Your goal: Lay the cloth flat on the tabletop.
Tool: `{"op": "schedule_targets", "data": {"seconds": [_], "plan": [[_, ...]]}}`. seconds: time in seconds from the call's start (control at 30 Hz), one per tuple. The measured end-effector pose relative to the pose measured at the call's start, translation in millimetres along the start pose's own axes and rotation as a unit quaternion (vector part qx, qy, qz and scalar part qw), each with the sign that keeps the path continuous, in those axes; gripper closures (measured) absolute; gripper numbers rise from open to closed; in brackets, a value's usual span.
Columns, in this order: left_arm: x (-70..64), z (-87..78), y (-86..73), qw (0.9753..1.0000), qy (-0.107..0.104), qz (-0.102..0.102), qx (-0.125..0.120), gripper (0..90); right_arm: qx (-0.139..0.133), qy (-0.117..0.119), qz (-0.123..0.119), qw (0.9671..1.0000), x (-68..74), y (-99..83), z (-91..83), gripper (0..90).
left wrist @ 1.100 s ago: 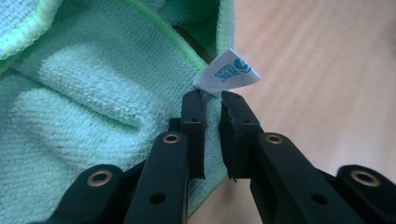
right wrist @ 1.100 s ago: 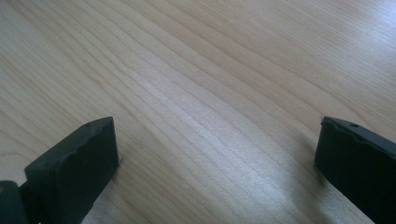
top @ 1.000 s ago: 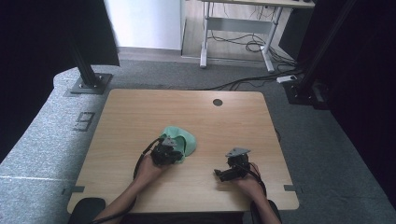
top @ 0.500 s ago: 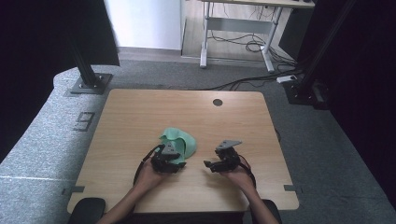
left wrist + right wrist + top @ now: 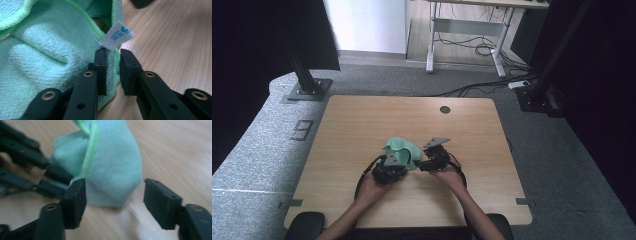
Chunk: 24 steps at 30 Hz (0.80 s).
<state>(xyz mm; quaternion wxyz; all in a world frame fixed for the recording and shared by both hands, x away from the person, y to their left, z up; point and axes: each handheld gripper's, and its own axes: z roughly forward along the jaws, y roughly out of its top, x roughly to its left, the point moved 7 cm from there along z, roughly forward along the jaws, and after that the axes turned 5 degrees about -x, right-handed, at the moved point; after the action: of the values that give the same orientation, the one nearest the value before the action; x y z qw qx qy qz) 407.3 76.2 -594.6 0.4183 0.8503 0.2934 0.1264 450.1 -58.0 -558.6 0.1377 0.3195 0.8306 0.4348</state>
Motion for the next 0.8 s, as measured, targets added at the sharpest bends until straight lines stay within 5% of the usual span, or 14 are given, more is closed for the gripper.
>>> {"op": "schedule_targets", "data": {"seconds": [0.07, 0.17, 0.27, 0.43, 0.57, 0.8], "plan": [[1.6, -0.2, 0.0, 0.9999, -0.006, -0.009, 0.000, 79.1, -0.002, -0.004, 0.001, 1.0000, -1.5, 2.7, 6.1, 47.3], [3.8, -0.6, -0.1, 0.9994, -0.024, -0.027, -0.001, 81.6, 0.009, -0.014, -0.009, 0.9998, -1.9, 1.9, 12.5, 75.7], [4.4, -1.1, -0.2, 0.9992, -0.029, -0.026, 0.000, 82.8, 0.011, -0.013, -0.013, 0.9998, -2.0, 1.2, 11.9, 83.4], [5.4, -8.6, 6.7, 0.9994, -0.026, -0.021, -0.012, 83.9, 0.005, -0.021, -0.011, 0.9997, -7.1, 2.7, -4.6, 85.0], [12.1, -26.4, 19.1, 0.9987, -0.013, -0.020, -0.044, 83.9, -0.004, -0.025, -0.009, 0.9996, -12.4, 5.6, -18.1, 85.0], [35.8, -64.1, 35.7, 0.9927, 0.017, -0.047, -0.110, 84.0, -0.013, -0.040, -0.007, 0.9991, -25.6, 9.4, -48.7, 84.8]]}}
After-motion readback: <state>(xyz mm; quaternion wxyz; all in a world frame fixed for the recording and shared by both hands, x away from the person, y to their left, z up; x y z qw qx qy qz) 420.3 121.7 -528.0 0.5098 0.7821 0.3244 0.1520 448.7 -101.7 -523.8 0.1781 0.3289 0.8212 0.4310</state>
